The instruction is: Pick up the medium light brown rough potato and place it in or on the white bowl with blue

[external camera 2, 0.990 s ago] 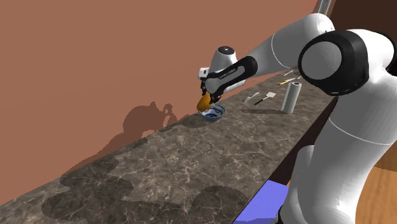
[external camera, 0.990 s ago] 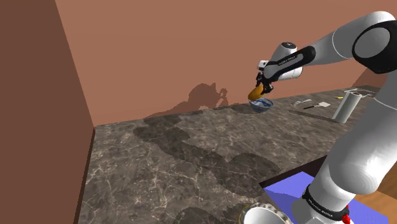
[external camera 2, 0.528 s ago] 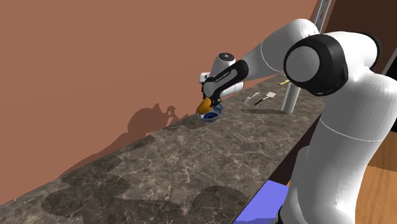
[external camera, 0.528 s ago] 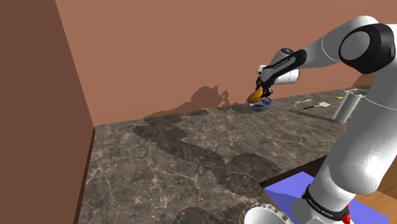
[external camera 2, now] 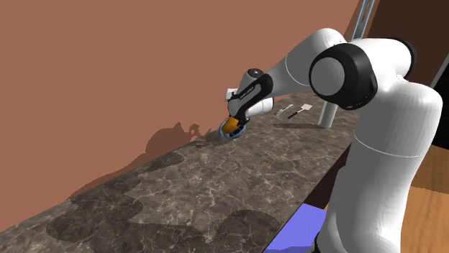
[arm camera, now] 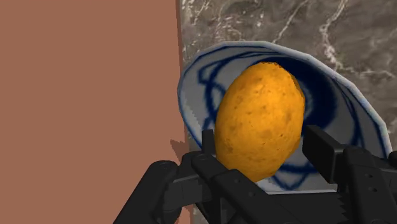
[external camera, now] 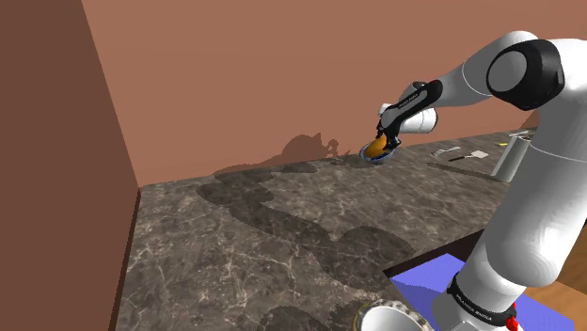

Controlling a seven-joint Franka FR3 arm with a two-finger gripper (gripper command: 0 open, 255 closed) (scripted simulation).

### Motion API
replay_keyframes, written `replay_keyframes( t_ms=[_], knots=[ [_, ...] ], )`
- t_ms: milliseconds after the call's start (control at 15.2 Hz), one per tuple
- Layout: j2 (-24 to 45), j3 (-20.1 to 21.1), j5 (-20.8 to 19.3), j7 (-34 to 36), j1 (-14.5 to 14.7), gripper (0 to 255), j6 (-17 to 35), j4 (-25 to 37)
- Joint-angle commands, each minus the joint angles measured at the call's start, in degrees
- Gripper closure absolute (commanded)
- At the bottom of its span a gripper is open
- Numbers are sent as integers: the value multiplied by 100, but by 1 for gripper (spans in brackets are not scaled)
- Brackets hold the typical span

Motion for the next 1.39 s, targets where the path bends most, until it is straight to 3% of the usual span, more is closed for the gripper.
replay_keyframes(
  t_ms=[0, 330, 396, 726, 858, 990, 1320],
  knots=[
    [63, 15, 47, -24, -10, 255, -33, -29],
    [63, 15, 48, -25, -10, 255, -33, -29],
    [30, 0, -8, 17, 5, 0, -10, -78],
    [62, 15, 46, -24, -10, 0, -33, -30],
    [-470, -218, -830, 610, 198, 0, -313, -169],
    [-945, -207, -1507, 1090, 198, 0, -621, -251],
    [-940, -143, -1493, 1080, 134, 0, -619, -251]
  ],
)
